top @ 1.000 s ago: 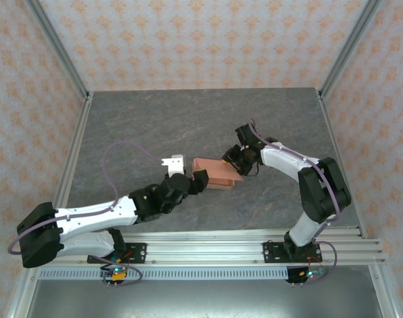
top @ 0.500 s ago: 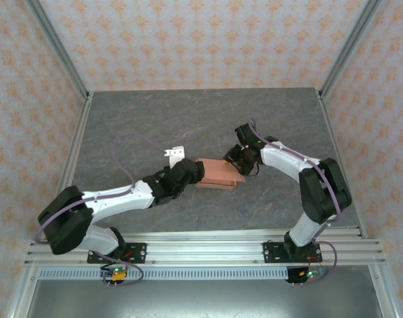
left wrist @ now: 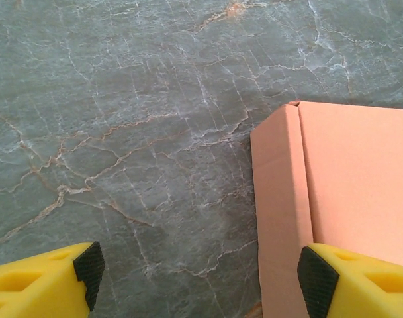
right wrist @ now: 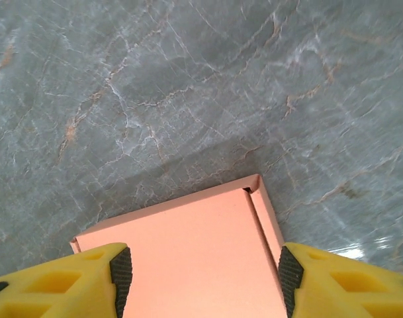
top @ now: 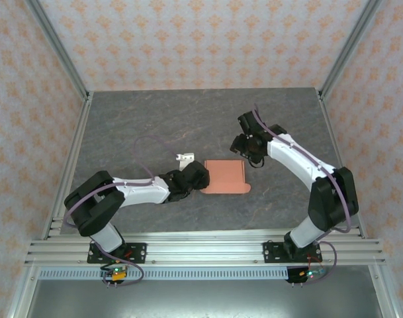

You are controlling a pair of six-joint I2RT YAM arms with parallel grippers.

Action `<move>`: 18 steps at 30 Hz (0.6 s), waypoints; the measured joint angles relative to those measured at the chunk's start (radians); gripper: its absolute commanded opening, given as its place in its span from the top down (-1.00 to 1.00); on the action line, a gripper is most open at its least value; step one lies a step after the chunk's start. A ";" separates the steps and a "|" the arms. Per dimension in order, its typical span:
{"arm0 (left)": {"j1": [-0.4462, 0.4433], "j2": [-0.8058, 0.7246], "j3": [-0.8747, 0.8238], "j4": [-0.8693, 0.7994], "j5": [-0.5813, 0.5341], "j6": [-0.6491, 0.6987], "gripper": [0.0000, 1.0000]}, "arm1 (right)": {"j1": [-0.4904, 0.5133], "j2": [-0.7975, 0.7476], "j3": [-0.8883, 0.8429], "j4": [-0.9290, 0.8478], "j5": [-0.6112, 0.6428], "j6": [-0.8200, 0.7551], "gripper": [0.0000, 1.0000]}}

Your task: Fold the paper box

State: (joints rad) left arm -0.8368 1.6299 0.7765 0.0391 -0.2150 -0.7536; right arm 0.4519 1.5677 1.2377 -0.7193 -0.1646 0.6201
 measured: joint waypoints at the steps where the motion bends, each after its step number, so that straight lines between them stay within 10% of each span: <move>1: 0.000 0.000 0.000 0.001 0.001 0.000 -0.61 | 0.000 -0.005 -0.004 -0.002 0.002 -0.014 -0.25; 18: 0.000 0.009 -0.002 0.032 0.024 0.000 -0.56 | -0.007 -0.013 -0.193 0.035 -0.081 -0.113 -0.26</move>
State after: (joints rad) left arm -0.8368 1.6386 0.7746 0.0708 -0.1913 -0.7540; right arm 0.4450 1.5547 1.0443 -0.6846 -0.2455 0.5072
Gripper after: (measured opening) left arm 0.793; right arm 0.625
